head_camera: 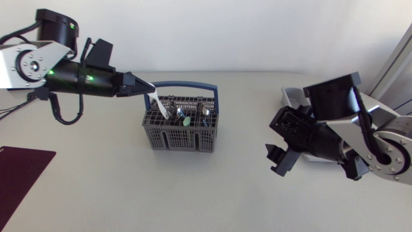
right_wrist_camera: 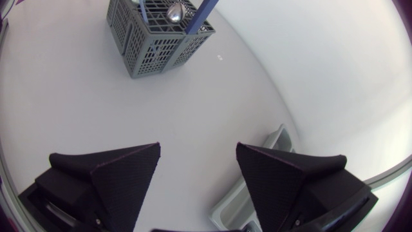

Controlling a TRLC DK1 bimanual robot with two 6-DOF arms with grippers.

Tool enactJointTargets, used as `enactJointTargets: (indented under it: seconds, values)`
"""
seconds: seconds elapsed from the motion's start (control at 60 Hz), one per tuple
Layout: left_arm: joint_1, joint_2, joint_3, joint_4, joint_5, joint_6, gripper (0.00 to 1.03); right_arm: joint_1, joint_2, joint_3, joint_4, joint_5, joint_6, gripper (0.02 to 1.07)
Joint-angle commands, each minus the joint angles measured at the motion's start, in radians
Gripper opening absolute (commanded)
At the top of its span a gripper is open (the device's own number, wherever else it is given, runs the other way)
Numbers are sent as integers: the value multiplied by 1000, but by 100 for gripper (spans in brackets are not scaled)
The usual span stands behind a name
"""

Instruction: Transfer all utensils from the basket to the drawer tray.

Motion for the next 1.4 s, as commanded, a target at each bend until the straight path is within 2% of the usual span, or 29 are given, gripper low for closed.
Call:
enactJointTargets:
  seconds: [0.0,0.067,0.183,0.317,0.483,0.617,0.817,0.933,1.067,1.233,1.383]
  values:
    - [7,-84,13,-21,24,-21,4,10,-29,-7,-10,10,33,88]
    - [4,-143,-4,-21,24,-17,4,16,-56,-6,-10,5,36,88]
    - [-36,-203,-27,-26,24,-8,4,18,-112,2,-16,-4,46,99]
    - [-79,-206,-41,-26,30,15,4,18,-170,16,-42,-36,54,102]
    - [-166,-208,-68,-24,32,67,4,10,-233,22,-91,-124,59,102]
    - [-241,-203,-79,-24,35,99,4,3,-265,25,-127,-230,68,102]
    - [-343,-183,-90,-26,84,128,4,13,-286,23,-140,-359,95,101]
    - [-393,-162,-100,-30,110,153,4,27,-291,23,-150,-435,106,96]
    - [-436,-133,-99,-30,148,164,4,85,-290,22,-150,-461,118,91]
    - [-516,-103,-99,-30,150,182,4,162,-273,32,-145,-512,138,86]
    - [-548,-88,-97,-32,150,190,4,167,-268,48,-140,-578,158,70]
